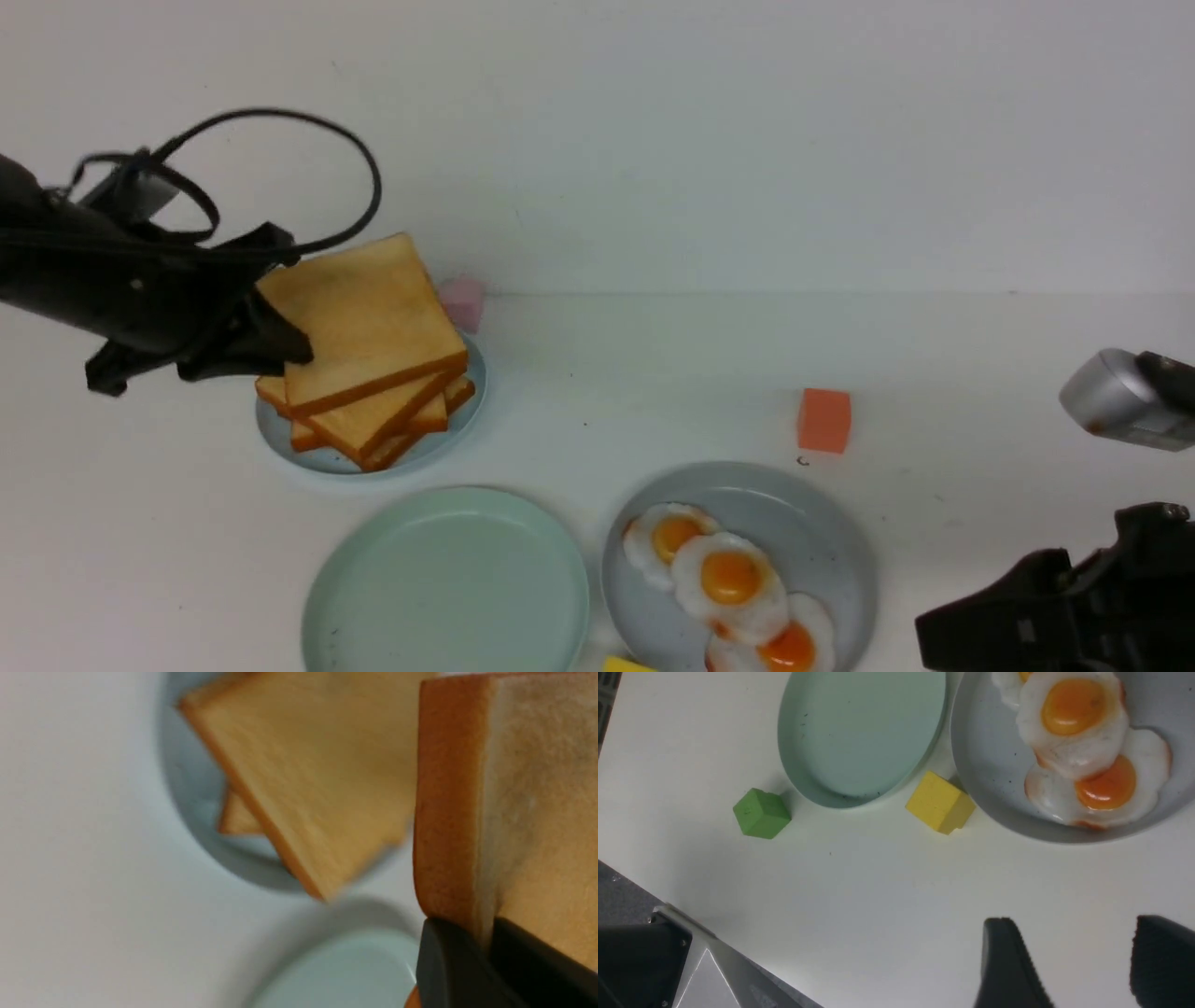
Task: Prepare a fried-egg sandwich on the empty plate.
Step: Use the left arm to put a slice of bread into the empty plate in the middle, then use the right arm to grab a fried egg
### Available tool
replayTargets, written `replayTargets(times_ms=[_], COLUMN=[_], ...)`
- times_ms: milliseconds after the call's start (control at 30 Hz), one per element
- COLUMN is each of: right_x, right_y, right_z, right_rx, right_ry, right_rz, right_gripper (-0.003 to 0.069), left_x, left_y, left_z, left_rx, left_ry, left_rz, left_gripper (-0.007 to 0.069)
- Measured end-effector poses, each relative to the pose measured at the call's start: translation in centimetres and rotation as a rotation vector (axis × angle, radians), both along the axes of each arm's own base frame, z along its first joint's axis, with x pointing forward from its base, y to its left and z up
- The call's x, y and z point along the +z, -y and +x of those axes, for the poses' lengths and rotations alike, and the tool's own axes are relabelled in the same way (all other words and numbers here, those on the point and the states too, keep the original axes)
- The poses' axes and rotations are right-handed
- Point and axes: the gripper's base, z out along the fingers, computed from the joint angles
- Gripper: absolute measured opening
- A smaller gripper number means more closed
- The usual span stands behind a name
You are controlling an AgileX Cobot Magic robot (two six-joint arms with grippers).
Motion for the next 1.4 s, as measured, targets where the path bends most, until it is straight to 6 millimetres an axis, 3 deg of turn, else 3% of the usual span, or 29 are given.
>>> replayTargets(times_ms=[67, 167, 200, 367, 667, 800, 900, 1000, 1133, 1167, 1300, 1400], right_x=[-0.1, -0.2, -0.2, -0.3, -0.3, 0.6, 1.3, 1.2, 0.3, -0.6, -2.0, -3.3], right_y=[0.1, 0.3, 0.3, 0.4, 0.5, 0.3, 0.0, -0.7, -1.5, -1.8, -2.4, -2.9], right_z=[0.0, 0.0, 0.1, 0.1, 0.2, 1.4, 2.6, 4.7, 7.3, 8.6, 10.9, 13.2], right_rx=[0.003, 0.010, 0.014, 0.017, 0.015, 0.019, 0.019, 0.018, 0.018, 0.025, 0.067, 0.109], right_ry=[0.004, 0.014, 0.019, 0.021, 0.029, 0.054, 0.061, 0.032, -0.022, -0.060, -0.127, -0.158], right_rz=[-0.013, -0.046, -0.063, -0.074, -0.084, -0.104, -0.106, -0.109, -0.114, -0.131, -0.186, -0.227], right_gripper=[0.0382, 0.0382, 0.0382, 0.0382, 0.0382, 0.0396, 0.0409, 0.0426, 0.0432, 0.0434, 0.0434, 0.0428], left_x=[0.2, -2.2, -3.9, -7.8, -10.9, -11.7, -11.4, -10.2, -7.4, -5.6, -1.5, 1.4], left_y=[1.1, 3.5, 4.3, 5.8, 5.6, 5.7, 5.7, 5.7, 5.5, 5.3, 6.1, 9.1], left_z=[-1.1, -3.3, -4.2, -6.5, -6.0, -6.3, -6.3, -6.1, -5.8, -5.9, -6.8, -9.5], left_rx=[-0.075, -0.182, -0.206, -0.226, -0.194, -0.217, -0.224, -0.235, -0.246, -0.257, -0.320, -0.480], left_ry=[-0.006, -0.086, -0.116, -0.135, -0.187, -0.239, -0.247, -0.254, -0.236, -0.224, -0.124, 0.004], left_rz=[0.008, 0.019, 0.035, 0.108, 0.141, 0.134, 0.135, 0.148, 0.190, 0.221, 0.246, 0.235], left_gripper=[0.0066, 0.0066, 0.0066, 0.0066, 0.0069, 0.0150, 0.0237, 0.0390, 0.0524, 0.0568, 0.0579, 0.0526])
